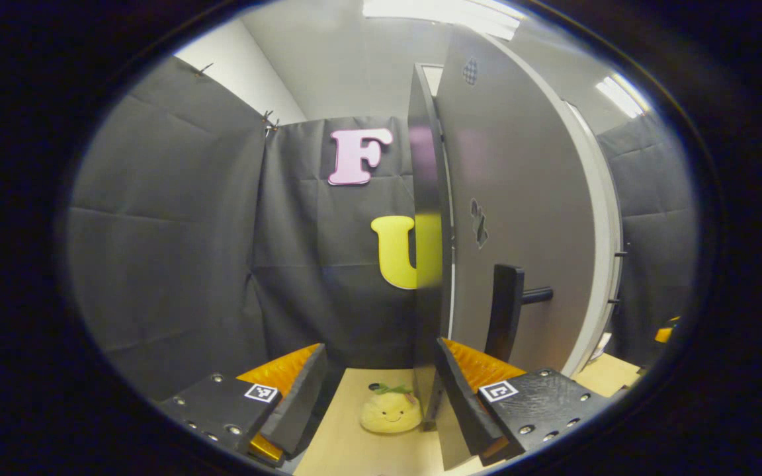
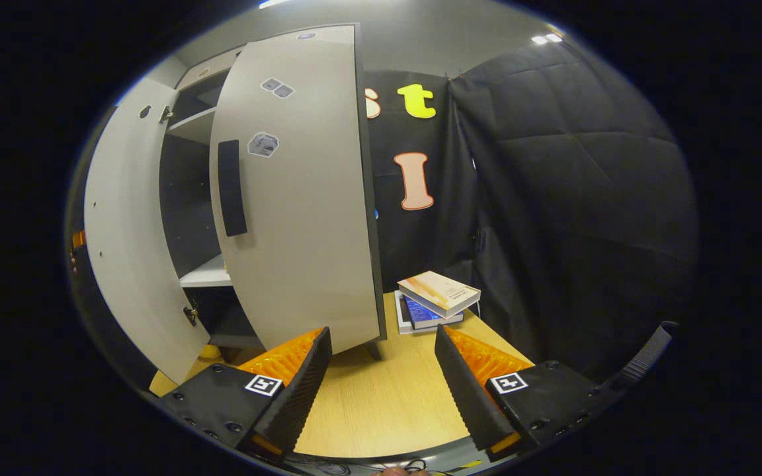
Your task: Grab one shoe with the right hand and put it into the shoe cabinet, grab the other shoe with the left hand and put it into the shoe cabinet; then close the right door with the right hand and the left door with the left hand.
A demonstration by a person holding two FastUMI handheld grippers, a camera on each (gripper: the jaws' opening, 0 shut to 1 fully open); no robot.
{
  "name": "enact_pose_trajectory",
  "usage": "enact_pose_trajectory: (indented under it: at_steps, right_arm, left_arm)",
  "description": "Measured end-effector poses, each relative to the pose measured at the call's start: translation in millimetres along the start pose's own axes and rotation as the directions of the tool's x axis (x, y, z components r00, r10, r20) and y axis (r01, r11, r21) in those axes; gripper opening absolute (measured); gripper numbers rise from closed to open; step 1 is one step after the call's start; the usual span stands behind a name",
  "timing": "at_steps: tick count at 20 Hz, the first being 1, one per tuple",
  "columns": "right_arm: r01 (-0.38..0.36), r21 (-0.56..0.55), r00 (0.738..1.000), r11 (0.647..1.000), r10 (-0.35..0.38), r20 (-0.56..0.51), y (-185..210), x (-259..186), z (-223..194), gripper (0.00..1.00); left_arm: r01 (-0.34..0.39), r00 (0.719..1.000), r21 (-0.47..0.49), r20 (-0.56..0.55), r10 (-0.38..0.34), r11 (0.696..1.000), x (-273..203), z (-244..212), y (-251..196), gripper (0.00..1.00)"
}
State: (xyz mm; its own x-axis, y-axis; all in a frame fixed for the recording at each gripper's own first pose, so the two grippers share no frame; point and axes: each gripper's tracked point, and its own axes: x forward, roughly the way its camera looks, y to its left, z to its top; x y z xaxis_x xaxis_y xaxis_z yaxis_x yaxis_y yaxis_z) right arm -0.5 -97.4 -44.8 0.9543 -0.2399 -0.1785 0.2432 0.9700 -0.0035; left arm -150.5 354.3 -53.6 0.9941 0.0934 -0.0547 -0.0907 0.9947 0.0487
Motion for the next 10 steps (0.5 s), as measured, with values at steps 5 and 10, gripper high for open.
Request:
enact_pose_trajectory:
  at_steps: [5,10]
  right_arm:
    - [-0.014,0.011,1.000,1.000,0.014,-0.024,-1,24,-3,0.98]
    - [-0.071,-0.008,0.997,0.997,0.071,-0.008,-8,55,19,0.98]
  left_arm:
    - [0.040,0.999,-0.018,-0.034,-0.040,0.999,5,-4,-24,0.92]
    - [-0.003,0.999,-0.019,-0.042,0.002,1.000,-4,-2,-70,0.92]
